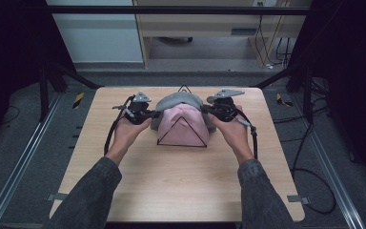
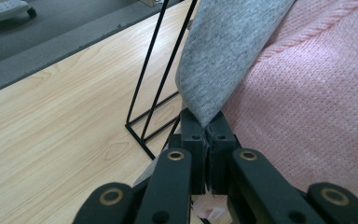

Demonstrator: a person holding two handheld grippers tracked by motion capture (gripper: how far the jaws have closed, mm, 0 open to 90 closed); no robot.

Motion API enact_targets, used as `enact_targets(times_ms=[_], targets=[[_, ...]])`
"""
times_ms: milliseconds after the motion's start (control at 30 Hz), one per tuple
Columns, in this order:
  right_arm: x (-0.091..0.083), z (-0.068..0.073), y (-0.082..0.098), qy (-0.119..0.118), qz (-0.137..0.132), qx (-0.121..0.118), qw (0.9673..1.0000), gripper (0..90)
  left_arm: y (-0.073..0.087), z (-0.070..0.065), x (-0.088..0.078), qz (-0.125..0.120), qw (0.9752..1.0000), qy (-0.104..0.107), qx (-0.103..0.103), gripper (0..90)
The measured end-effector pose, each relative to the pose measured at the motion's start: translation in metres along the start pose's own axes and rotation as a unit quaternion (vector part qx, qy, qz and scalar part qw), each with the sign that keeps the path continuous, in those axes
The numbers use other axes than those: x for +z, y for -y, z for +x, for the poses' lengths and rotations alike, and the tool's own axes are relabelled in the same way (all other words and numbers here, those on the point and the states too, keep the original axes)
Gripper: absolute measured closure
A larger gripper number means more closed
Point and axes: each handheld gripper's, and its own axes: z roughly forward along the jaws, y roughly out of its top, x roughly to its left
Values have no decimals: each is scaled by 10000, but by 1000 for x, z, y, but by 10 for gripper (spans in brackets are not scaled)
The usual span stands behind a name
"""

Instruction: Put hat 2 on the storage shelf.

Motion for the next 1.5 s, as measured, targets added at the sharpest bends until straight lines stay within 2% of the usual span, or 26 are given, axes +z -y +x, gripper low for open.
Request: enact_targets(times_ms=[167, 233, 300, 367, 500, 533, 600, 633, 733, 867, 1000, 1200, 1300, 1367, 1500], targets=[[1, 0, 2, -11, 51, 14, 10000, 860, 4, 0, 3, 64, 10000, 21, 6, 874], [2, 0, 2, -4, 50, 10, 10000, 850, 5, 1, 3, 9, 9999, 46, -105, 866], [2, 1, 2, 11, 54, -11, 10000, 818, 5, 2, 2, -51, 9998, 42, -178, 845], [0, 1, 2, 85, 56, -54, 9999, 767, 5, 2, 1, -35, 9999, 13, -162, 809], [-7, 0, 3, 161, -1, -3, 9999, 674, 6, 3, -5, -95, 9997, -63, -207, 752], [-10, -1, 3, 169, -12, -4, 9999, 667, 7, 3, -7, -141, 9996, -37, -242, 741], [-15, -1, 2, 159, -27, -3, 9999, 631, 8, 5, -11, -279, 9984, 113, -488, 711], [-18, -1, 2, 178, -37, -2, 9998, 608, 9, 7, -14, -316, 9980, 89, -543, 702], [-26, -2, 3, 243, -46, 41, 9997, 545, 10, 8, -22, -262, 9987, -65, -438, 665], [-34, -3, 6, 365, -44, 58, 9993, 483, 11, 7, -29, -204, 9988, -62, -443, 627], [-39, -1, 5, 443, -59, 133, 9989, 407, 10, 1, -36, -40, 9994, -100, -340, 548], [-47, 4, 2, 425, 24, 105, 9990, 267, 8, -9, -47, 35, 9997, -25, -260, 344], [-53, 7, 3, 483, 49, 196, 9986, 160, 7, -17, -54, -74, 9997, 8, -220, 224], [-57, 8, 5, 580, 138, 348, 9976, 97, 9, -23, -59, -87, 9999, -32, -96, 148], [-67, 14, 11, 657, 178, 335, 9971, 72, 13, -35, -68, -33, 9999, 75, 62, 84]])
